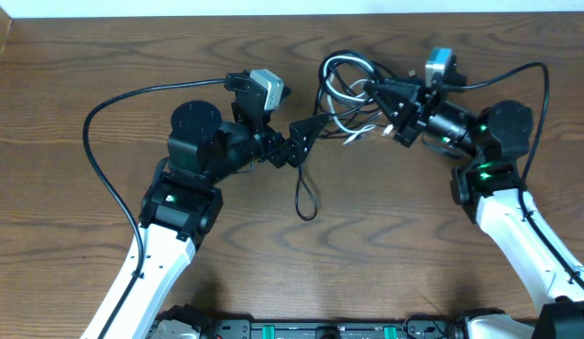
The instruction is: Untangle cables
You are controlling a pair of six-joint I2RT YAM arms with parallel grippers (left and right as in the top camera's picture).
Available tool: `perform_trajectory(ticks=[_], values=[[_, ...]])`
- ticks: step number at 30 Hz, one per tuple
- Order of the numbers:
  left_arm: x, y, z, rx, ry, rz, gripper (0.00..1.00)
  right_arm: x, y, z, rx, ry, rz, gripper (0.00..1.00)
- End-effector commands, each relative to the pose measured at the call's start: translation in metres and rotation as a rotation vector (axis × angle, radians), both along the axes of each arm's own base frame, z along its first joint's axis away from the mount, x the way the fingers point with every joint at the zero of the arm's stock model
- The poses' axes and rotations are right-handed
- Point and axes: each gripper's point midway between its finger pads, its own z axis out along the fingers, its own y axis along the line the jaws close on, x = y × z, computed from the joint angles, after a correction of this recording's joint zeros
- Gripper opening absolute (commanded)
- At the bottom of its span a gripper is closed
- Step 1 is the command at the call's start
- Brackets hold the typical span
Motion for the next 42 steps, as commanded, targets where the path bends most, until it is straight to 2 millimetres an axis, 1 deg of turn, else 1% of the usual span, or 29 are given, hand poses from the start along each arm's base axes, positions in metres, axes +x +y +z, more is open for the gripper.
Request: perform_trajectory(ticks=[1,8,10,16,18,21,25,28,34,42], values=[[0.0,-0.001,0.008,-0.092,0.093,0.013,0.89,0.009,-0.015,0.005,0.039,0.028,-0.053,0.01],[0.0,-0.001,0.008,-0.347,0.417,0.082,0.88,0.024,-0.028,0.013,0.144,0.116,-0.145,0.01],[0.0,-0.001,0.008,-0.401,0.487,0.097,0.84,0.026,-0.03,0.015,0.184,0.155,-0.155,0.01],[0.003,-0.002,0.003,-0.503,0.636,0.131,0.83,0.023,-0.031,0.029,0.282,0.211,-0.123,0.01],[0.004,-0.005,0.001,-0.527,0.671,0.133,0.83,0.023,-0.03,0.03,0.301,0.231,-0.119,0.01],[0.002,-0.015,0.004,-0.539,0.675,0.106,0.83,0.021,-0.025,0.03,0.315,0.25,-0.108,0.01],[-0.001,-0.028,0.015,-0.551,0.629,0.059,0.83,0.02,-0.019,0.03,0.336,0.283,-0.092,0.01],[-0.002,-0.033,0.021,-0.562,0.598,0.054,0.83,0.019,-0.016,0.031,0.356,0.305,-0.086,0.01],[0.001,-0.034,0.023,-0.572,0.579,0.079,0.83,0.018,-0.014,0.031,0.371,0.334,-0.071,0.01],[0.009,-0.029,0.024,-0.587,0.555,0.13,0.83,0.008,0.004,0.031,0.379,0.376,-0.01,0.01]])
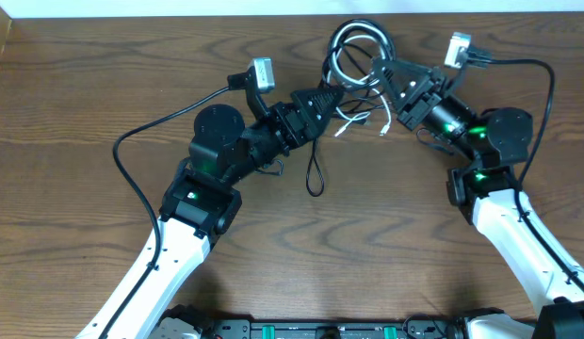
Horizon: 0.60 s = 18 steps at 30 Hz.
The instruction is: Untangle cables
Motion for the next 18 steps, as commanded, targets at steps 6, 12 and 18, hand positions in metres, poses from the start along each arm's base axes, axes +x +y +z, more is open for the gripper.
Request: perform_trajectory(ticks=[6,12,18], values=[[0.009,0.004,0.005,-0.006,-0.006,0.05,0.83,-0.012,0.022,0.003,0.031,0.029,0.068,0.01],[0.014,0.008,0.003,0.001,-0.007,0.087,0.83,-0.021,0.032,0.001,0.029,0.043,0.122,0.01],[0.019,0.012,0.003,0.018,-0.024,0.122,0.7,-0.026,0.036,0.0,0.017,0.042,0.155,0.01]])
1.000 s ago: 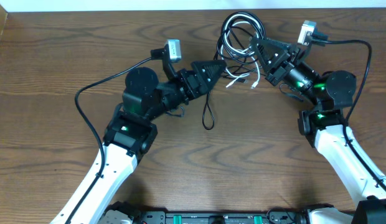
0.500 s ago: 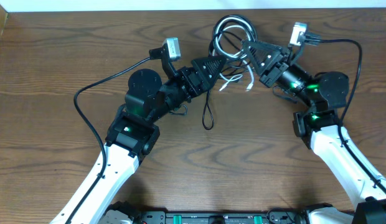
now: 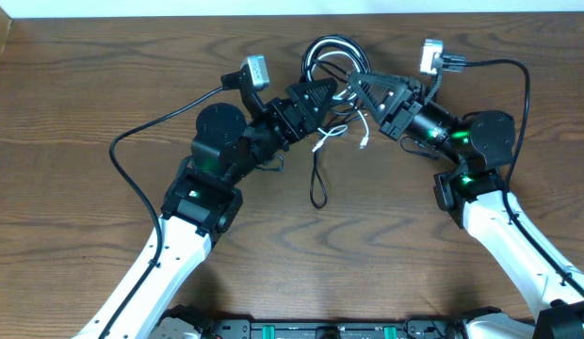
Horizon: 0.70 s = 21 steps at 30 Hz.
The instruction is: Untangle cables
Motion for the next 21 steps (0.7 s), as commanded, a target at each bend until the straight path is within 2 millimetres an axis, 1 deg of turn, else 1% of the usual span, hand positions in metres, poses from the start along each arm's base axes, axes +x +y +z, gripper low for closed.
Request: perform_trajectory(ticks=[1,3,5,7,12,13,14,15,16,21], values=[[0.005,0.004,0.008,0.012,-0.037,0.035,0.65,-0.006,0.004,0.001,-0.001,0.001,0.035,0.01],[0.007,0.005,0.008,0.016,-0.04,0.044,0.55,-0.007,0.005,0.0,-0.004,0.001,0.041,0.01],[0.008,0.006,0.008,0.018,-0.042,0.055,0.5,-0.008,0.006,0.0,-0.006,0.002,0.049,0.01],[0.008,0.007,0.008,0.018,-0.042,0.057,0.47,-0.009,0.007,-0.001,-0.007,0.004,0.054,0.01],[0.009,0.007,0.008,0.019,-0.042,0.062,0.46,-0.014,0.014,-0.001,-0.011,0.003,0.081,0.01],[0.009,0.007,0.008,0.019,-0.042,0.062,0.43,-0.016,0.016,-0.001,-0.012,0.003,0.088,0.01],[0.009,0.007,0.008,0.019,-0.042,0.062,0.37,-0.018,0.018,-0.002,-0.013,0.003,0.098,0.01],[0.009,0.007,0.008,0.019,-0.042,0.062,0.27,-0.019,0.02,-0.002,-0.014,0.002,0.103,0.01],[0.009,0.007,0.008,0.019,-0.042,0.062,0.08,-0.019,0.02,-0.002,-0.015,0.0,0.104,0.01],[0.007,0.006,0.008,0.092,-0.116,0.042,0.07,-0.019,0.02,-0.002,-0.028,-0.027,0.094,0.01]])
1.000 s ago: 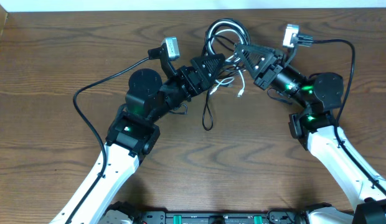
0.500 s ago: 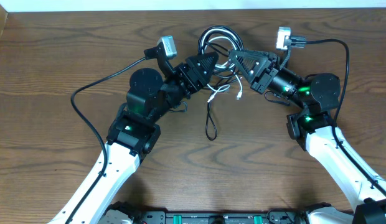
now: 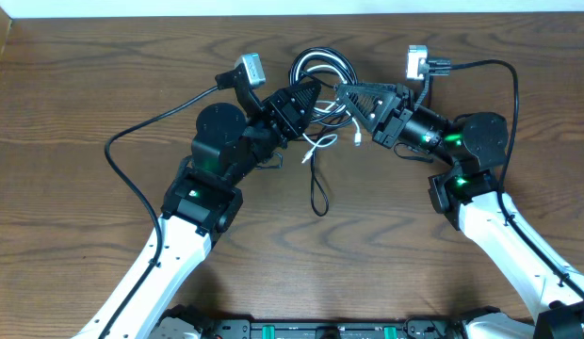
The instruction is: Untangle cables
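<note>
A tangle of black and white cables (image 3: 321,68) lies looped at the far middle of the table, between my two grippers. My left gripper (image 3: 307,95) is at the tangle's left side and looks shut on a black cable. That cable's long loop (image 3: 317,193) trails toward me over the wood. My right gripper (image 3: 349,95) comes in from the right and looks shut on strands of the tangle. Two white cable ends (image 3: 320,142) stick out below the grippers. The fingertips themselves are partly hidden by the cables.
The left arm's own black lead (image 3: 132,179) curves over the table at the left. The right arm's lead (image 3: 511,80) arcs at the far right. The table's far edge (image 3: 292,13) runs just behind the tangle.
Both grippers and the tangle have moved a little to the left. The white ends and the hanging black loop moved with them. Both holds look unchanged.
At first my left gripper held the black loop mid-table, with my right gripper on the tangle to its right. Then both were nearer the far edge and close together. Since then the whole bundle has stood further left at each moment.
</note>
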You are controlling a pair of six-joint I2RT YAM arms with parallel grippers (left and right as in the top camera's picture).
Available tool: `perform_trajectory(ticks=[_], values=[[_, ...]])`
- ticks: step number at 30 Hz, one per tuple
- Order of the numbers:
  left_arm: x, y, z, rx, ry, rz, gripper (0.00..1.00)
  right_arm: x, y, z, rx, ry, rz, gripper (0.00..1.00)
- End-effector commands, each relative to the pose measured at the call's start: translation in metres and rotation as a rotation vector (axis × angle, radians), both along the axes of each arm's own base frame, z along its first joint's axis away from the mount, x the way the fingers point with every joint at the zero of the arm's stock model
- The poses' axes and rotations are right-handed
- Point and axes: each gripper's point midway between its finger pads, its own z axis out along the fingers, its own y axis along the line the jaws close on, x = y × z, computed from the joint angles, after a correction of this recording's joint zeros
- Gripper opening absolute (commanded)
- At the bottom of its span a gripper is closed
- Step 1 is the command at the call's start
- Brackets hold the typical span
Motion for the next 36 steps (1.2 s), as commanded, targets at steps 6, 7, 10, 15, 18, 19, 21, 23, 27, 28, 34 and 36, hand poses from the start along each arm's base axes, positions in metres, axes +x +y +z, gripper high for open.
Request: perform_trajectory(ticks=[6,7,10,15,18,19,21,23,27,28,34,36], values=[[-0.007,-0.009,0.007,0.29,-0.308,-0.104,0.07,0.007,-0.012,0.002,-0.034,-0.081,-0.051,0.64],[-0.008,-0.008,0.004,0.327,-0.328,-0.11,0.08,0.01,-0.017,0.002,-0.041,-0.096,-0.069,0.74],[-0.009,-0.008,-0.007,0.437,-0.375,-0.137,0.07,0.019,-0.031,0.002,-0.049,-0.105,-0.11,0.95],[-0.013,-0.006,-0.029,0.622,-0.449,-0.197,0.08,0.026,-0.051,0.0,-0.074,-0.129,-0.145,0.99],[-0.014,-0.005,-0.033,0.699,-0.503,-0.222,0.07,0.024,-0.056,-0.003,-0.135,-0.218,-0.143,0.99],[-0.014,-0.005,-0.033,0.716,-0.522,-0.226,0.07,0.023,-0.056,-0.005,-0.156,-0.239,-0.139,0.99],[-0.016,-0.007,-0.032,0.755,-0.58,-0.25,0.07,0.026,-0.057,-0.013,-0.185,-0.234,-0.142,0.99],[-0.024,-0.014,-0.03,0.795,-0.678,-0.315,0.07,0.031,-0.059,-0.024,-0.196,-0.172,-0.155,0.98],[-0.039,-0.025,-0.028,0.846,-0.857,-0.428,0.08,0.043,-0.066,-0.043,-0.208,-0.046,-0.204,0.98],[-0.041,-0.026,-0.028,0.863,-0.891,-0.442,0.07,0.044,-0.066,-0.045,-0.207,-0.027,-0.206,0.98],[-0.044,-0.025,-0.038,0.96,-0.971,-0.491,0.08,0.044,-0.066,-0.045,-0.181,0.021,-0.197,0.98],[-0.046,-0.024,-0.043,0.992,-0.993,-0.51,0.08,0.042,-0.064,-0.045,-0.167,0.045,-0.18,0.98]])
